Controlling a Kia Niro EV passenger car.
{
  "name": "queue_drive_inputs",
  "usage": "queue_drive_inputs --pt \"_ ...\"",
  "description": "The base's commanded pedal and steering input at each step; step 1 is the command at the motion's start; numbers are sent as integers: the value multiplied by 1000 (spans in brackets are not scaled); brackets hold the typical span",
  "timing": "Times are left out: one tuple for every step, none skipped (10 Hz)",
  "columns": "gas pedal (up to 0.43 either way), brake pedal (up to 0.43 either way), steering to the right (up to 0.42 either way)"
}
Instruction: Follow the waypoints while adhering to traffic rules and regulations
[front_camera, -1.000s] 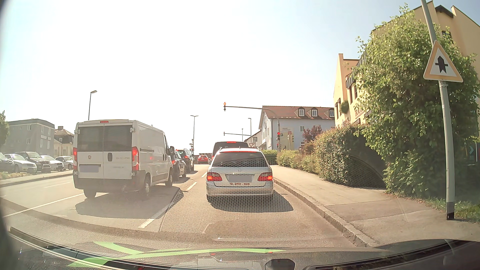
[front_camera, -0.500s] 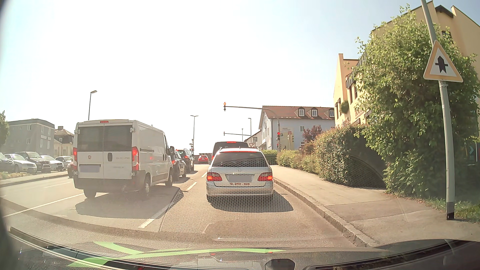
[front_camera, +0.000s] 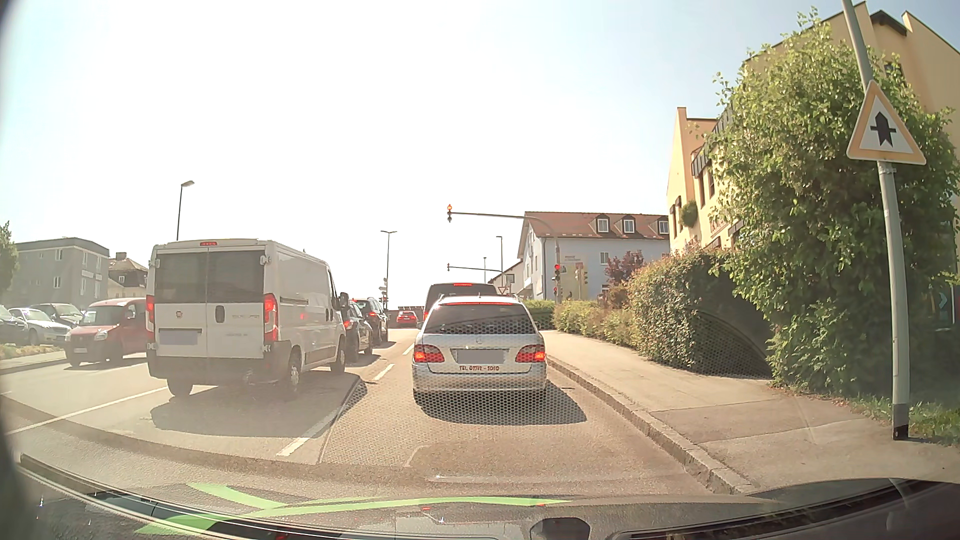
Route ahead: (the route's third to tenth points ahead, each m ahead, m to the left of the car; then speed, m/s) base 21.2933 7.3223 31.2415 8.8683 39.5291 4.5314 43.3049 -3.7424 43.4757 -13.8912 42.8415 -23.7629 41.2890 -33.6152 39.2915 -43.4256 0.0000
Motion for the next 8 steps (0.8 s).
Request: queue_drive_inputs --pt "0 207 -15" --pt "0 207 -15" --pt "0 207 -15" --pt "0 207 -15" --pt "0 207 -15" --pt "0 207 -14" --pt "0 207 -14" --pt "0 207 -14"
